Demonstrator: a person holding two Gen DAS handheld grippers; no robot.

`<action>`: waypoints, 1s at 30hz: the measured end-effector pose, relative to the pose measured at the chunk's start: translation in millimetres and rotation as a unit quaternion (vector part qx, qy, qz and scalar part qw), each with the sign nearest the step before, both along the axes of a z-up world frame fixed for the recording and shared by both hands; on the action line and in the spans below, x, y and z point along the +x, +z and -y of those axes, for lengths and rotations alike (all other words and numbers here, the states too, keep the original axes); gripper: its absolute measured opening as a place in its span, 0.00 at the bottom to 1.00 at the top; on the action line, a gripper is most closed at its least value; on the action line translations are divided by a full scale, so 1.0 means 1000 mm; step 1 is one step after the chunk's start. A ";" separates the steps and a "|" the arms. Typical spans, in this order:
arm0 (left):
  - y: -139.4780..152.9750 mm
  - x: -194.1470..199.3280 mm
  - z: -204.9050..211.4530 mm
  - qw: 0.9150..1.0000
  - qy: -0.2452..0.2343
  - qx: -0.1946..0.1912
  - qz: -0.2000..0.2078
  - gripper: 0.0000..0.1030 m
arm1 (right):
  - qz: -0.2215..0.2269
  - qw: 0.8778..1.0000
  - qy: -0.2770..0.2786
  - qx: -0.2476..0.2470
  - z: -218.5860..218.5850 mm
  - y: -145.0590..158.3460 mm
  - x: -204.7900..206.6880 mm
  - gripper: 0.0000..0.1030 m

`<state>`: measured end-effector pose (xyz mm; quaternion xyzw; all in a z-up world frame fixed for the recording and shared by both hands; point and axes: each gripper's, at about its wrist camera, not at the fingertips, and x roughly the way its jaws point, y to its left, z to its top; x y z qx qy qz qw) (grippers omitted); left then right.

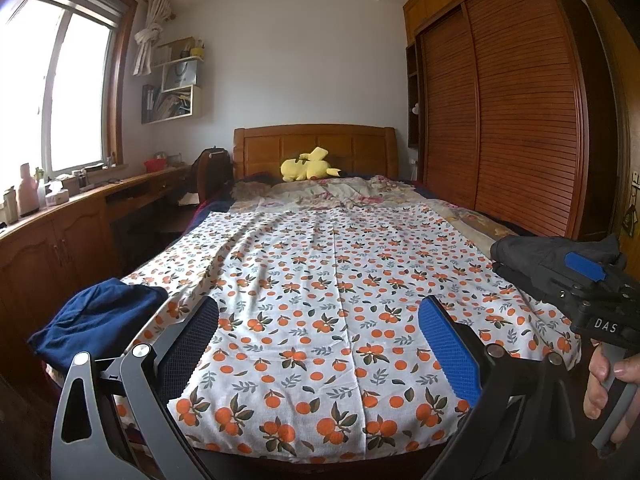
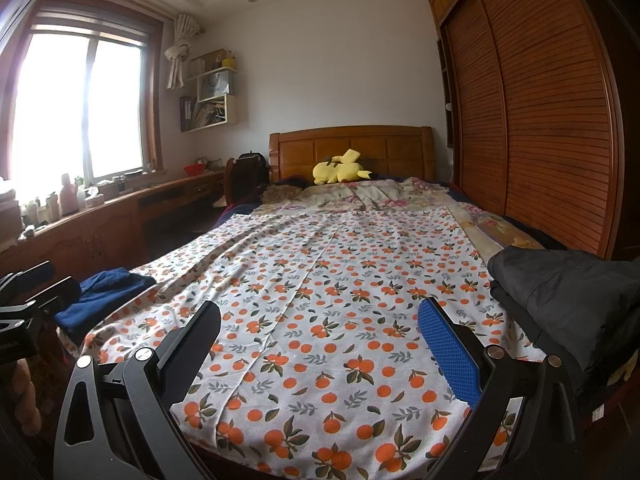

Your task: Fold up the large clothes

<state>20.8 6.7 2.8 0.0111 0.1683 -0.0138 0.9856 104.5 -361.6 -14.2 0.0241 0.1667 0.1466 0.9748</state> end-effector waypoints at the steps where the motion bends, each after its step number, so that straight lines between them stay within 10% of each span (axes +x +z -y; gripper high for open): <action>1: 0.000 0.000 0.000 1.000 0.000 0.000 0.000 0.98 | 0.000 1.000 0.000 0.000 0.000 0.000 0.000 0.93; 30: 0.003 -0.001 -0.003 1.000 0.003 -0.002 -0.003 0.98 | -0.002 1.000 0.000 0.002 0.000 0.002 -0.001 0.93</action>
